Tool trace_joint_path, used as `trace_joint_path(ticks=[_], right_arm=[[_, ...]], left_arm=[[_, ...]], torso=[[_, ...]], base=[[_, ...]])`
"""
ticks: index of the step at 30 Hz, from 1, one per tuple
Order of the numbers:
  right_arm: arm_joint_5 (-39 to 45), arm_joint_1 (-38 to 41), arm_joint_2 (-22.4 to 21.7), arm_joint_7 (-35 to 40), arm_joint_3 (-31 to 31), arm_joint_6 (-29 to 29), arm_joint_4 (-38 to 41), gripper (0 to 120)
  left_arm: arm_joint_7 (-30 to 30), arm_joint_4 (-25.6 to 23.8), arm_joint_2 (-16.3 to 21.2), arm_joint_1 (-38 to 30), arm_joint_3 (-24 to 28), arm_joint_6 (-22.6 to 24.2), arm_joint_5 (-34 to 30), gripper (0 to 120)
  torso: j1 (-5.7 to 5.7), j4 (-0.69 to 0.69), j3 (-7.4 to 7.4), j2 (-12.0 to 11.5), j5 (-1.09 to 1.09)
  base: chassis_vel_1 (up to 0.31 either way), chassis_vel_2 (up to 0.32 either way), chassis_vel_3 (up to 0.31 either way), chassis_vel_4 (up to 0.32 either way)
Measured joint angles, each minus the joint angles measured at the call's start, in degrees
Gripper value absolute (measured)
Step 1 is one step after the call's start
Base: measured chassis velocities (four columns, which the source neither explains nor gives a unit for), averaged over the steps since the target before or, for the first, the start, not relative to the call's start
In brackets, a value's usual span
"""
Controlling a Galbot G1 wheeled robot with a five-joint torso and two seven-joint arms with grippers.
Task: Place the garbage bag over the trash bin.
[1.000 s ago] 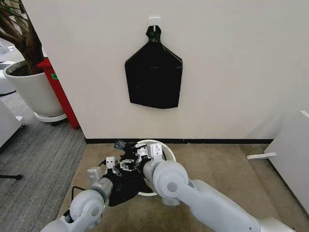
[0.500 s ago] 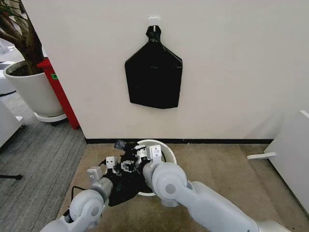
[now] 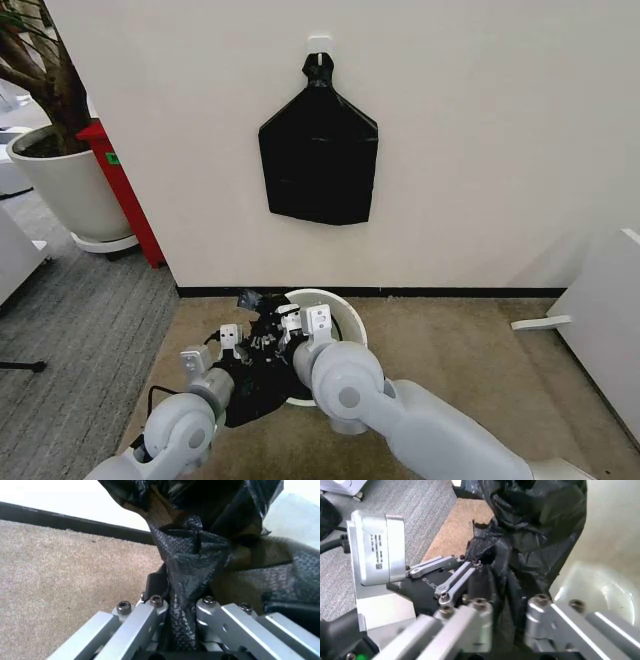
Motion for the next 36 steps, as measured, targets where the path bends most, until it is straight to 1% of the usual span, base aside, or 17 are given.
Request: trace_joint_path(ticks=[2,11,24,29,36], right_arm=[[-0.1,-0.1,0.0,-0.1,-0.2,0.0,0.0,0],[-0.8,0.2,-0.1,-0.1,-1.1,0.6,-0.1,0],[-1.7,0.5,-2.7,-0.7,0.5,1.2,0.8,0],[-2.2,-0.3,-4.4,-1.4,1.7,1.2,1.7,0],[-4.0,-1.0,-4.0,-1.7,1.8,1.3,1.6,0]], left_arm=[[0.0,0.0,0.0,0.1,-0.1,0.0,0.0,4],[0.1,0.0,0.0,0.3,-0.3,-0.4,0.3,4],[0.2,0.2,-0.1,0.3,-0.3,-0.7,0.4,4],[0.2,0.2,-0.2,0.3,-0.3,-0.9,0.5,4],[0.3,0.1,-0.3,0.6,-0.4,-1.0,0.5,4]], torso=[[0.00,0.00,0.00,0.0,0.00],[0.00,0.00,0.00,0.0,0.00],[0.00,0.00,0.00,0.0,0.00],[0.00,0.00,0.00,0.0,0.00],[0.00,0.00,0.00,0.0,0.00]], base=[[0.000,0.000,0.000,0.000],[0.000,0.000,0.000,0.000],[0.000,0.000,0.000,0.000],[0.000,0.000,0.000,0.000],[0.000,0.000,0.000,0.000]])
